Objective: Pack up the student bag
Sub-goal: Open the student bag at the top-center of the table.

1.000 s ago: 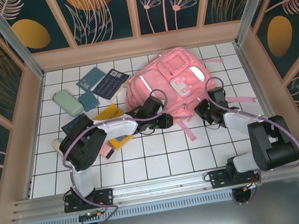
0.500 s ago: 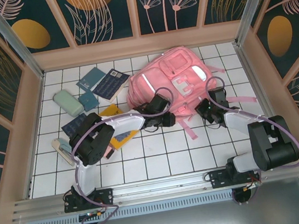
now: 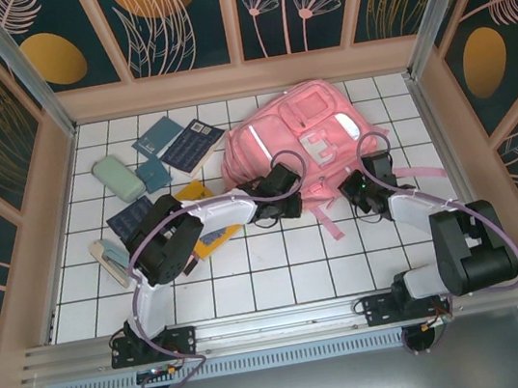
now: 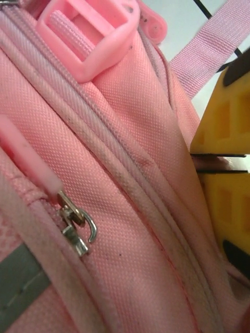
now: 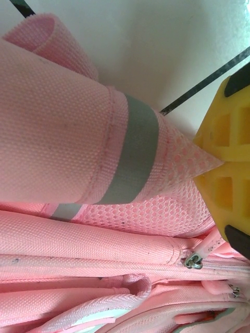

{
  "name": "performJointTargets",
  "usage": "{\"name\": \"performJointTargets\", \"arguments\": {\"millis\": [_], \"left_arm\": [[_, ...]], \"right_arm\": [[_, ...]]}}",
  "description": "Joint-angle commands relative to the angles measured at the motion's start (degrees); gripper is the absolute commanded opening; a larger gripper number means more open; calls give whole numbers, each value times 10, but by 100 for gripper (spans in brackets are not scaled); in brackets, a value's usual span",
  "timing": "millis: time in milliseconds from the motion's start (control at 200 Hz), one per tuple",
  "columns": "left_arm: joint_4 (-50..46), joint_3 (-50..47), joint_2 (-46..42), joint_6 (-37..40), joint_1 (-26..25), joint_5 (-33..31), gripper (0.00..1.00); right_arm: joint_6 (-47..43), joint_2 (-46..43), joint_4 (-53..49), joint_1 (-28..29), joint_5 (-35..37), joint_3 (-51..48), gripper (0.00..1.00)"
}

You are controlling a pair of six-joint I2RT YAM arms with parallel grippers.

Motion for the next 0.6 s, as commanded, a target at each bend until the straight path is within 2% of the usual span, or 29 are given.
{"name": "performJointTargets", "arguments": {"millis": [0, 100, 215, 275, 320, 370, 405, 435, 475, 490, 595], "left_arm": [[-8, -20, 20, -1, 2, 33, 24], [17, -28, 15, -6, 2, 65, 27], [25, -29, 15, -12, 2, 66, 27], [24, -27, 19, -13, 2, 63, 21], [25, -26, 22, -16, 2, 61, 19], [27, -23, 24, -19, 2, 62, 4], [30, -21, 26, -22, 2, 63, 1], [29, -17, 29, -24, 2, 61, 4], [14, -7, 38, -27, 2, 52, 19], [6, 0, 40, -29, 2, 44, 22], [-35, 31, 66, -28, 2, 24, 24]], "right_arm": [[-1, -7, -2, 4, -20, -3, 0], [1, -7, -2, 4, -20, -4, 0], [3, -8, 0, 6, -20, -8, 0], [4, -9, 1, 7, -20, -10, 0], [5, -10, 2, 7, -20, -11, 0], [5, -9, 2, 7, -20, -12, 0], [5, -10, 2, 8, -20, -12, 0], [5, -10, 1, 7, -20, -12, 0], [5, -11, 1, 9, -19, -12, 0], [5, -11, 1, 8, -20, -12, 0], [6, -11, 2, 9, -20, -13, 0]]}}
